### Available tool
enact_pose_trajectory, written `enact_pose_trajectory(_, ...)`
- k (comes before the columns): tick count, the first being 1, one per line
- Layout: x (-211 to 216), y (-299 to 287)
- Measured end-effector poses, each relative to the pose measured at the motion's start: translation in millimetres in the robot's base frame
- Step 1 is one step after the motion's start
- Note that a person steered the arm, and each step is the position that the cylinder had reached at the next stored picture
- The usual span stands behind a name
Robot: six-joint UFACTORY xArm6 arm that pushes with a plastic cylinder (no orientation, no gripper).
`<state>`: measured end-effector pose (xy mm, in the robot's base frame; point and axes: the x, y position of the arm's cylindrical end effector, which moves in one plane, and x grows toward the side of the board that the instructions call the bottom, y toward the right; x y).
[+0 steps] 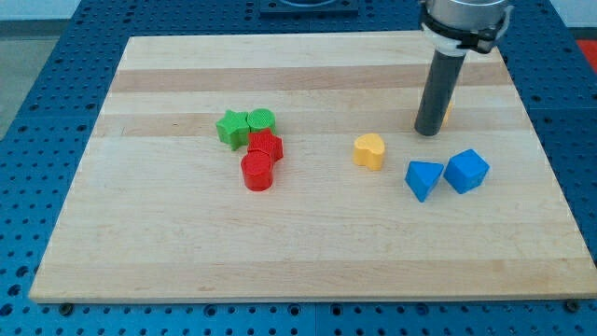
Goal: Place the yellow heart vertically above the blue triangle
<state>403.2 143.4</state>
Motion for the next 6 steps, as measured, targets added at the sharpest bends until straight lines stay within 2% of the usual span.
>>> enact_pose_trajectory(1,-27,-49)
enact_pose_trajectory(4,32,-136)
enact_pose_trajectory(5,88,-119)
enact_pose_trajectory(6,37,-99)
